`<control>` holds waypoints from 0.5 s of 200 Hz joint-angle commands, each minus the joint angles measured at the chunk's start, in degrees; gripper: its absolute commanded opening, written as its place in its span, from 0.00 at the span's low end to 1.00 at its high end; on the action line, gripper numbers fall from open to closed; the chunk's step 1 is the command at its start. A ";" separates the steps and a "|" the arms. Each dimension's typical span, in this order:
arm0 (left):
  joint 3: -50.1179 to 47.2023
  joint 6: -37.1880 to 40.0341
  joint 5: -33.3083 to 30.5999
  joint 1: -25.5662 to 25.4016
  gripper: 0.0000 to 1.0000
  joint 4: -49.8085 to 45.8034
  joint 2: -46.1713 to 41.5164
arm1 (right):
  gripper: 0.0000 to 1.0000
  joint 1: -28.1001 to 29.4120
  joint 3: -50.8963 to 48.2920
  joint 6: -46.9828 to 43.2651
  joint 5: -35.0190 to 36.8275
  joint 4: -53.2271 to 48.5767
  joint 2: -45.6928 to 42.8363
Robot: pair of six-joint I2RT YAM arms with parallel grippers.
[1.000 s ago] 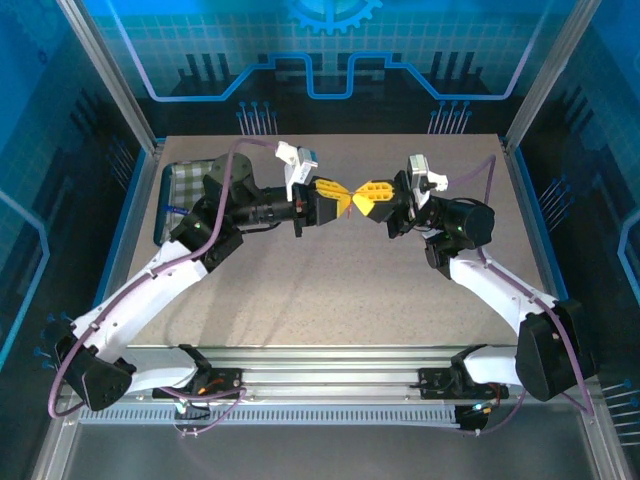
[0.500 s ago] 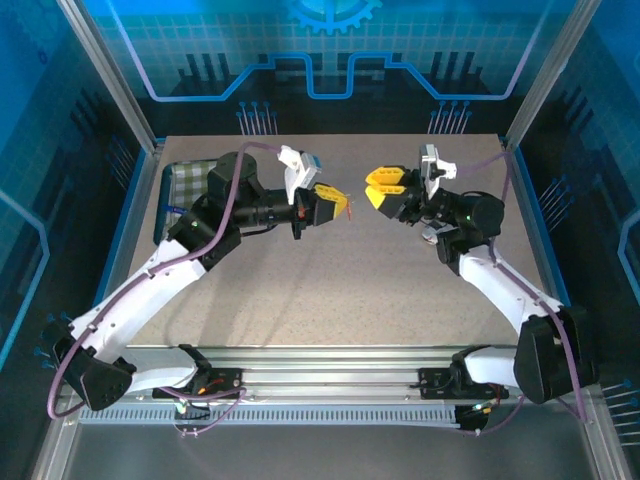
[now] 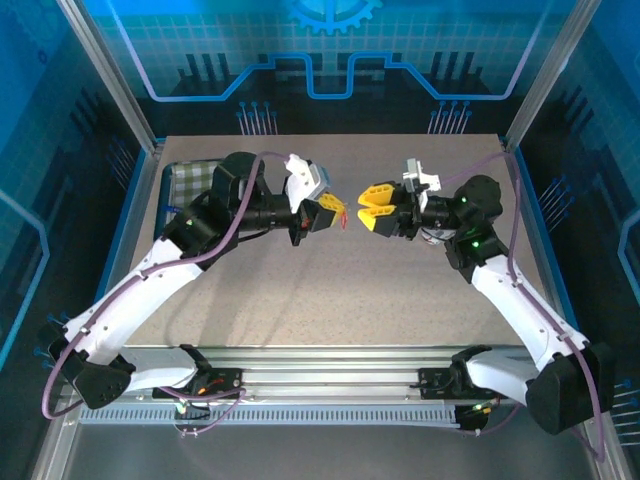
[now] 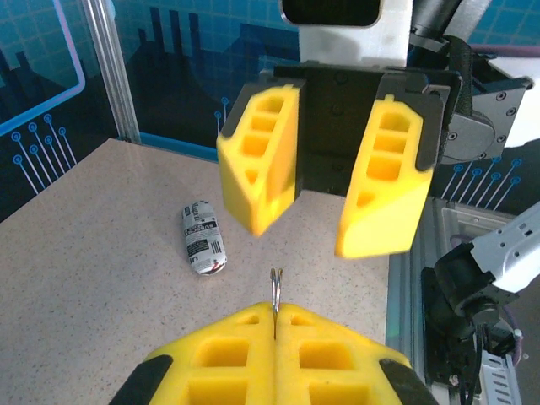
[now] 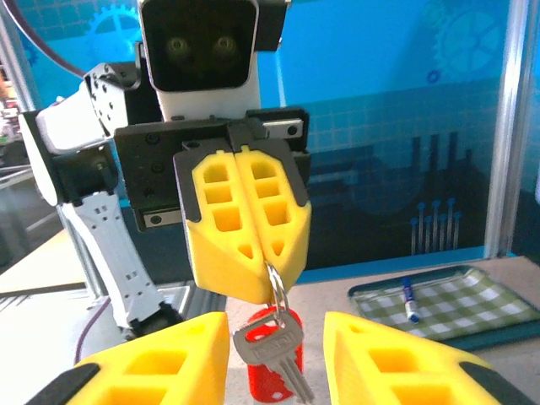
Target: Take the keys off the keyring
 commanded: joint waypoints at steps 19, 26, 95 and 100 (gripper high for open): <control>1.43 1.74 -0.41 -1.02 0.00 -0.46 0.68 | 0.30 2.68 3.95 -4.43 -1.86 -4.74 1.49; 1.33 1.80 -0.32 -1.19 0.00 -0.44 0.68 | 0.29 2.85 4.17 -4.38 -2.08 -4.71 1.66; 0.60 1.82 -0.14 -1.54 0.00 0.35 0.39 | 0.10 3.73 5.65 -5.72 -2.79 -6.10 2.45; 0.45 1.70 -0.26 -1.54 0.00 0.57 0.33 | 0.08 3.74 5.69 -5.74 -2.67 -6.10 2.45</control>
